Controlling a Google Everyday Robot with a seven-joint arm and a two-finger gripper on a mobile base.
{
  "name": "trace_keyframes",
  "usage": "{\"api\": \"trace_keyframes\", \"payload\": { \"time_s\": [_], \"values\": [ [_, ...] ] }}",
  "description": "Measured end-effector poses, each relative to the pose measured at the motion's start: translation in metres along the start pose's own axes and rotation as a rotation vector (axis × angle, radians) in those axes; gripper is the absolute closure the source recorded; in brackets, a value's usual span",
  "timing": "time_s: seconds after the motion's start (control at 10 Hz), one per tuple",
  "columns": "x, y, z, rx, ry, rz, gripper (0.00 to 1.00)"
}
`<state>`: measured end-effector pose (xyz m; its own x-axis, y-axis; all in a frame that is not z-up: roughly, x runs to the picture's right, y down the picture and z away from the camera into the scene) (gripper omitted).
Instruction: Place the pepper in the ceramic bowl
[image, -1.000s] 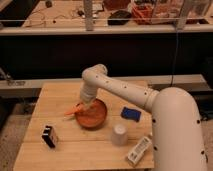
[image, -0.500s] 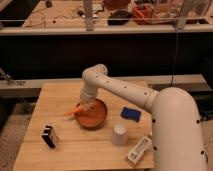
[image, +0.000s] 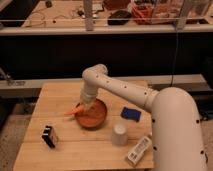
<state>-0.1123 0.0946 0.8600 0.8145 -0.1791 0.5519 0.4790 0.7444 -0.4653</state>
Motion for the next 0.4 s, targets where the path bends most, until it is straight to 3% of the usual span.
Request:
{"api": "trace_keyframes", "payload": {
  "time_s": [0.4],
  "values": [
    [0.0009, 0.0019, 0.0011, -0.008, -0.001, 0.003, 0.7]
  ]
}}
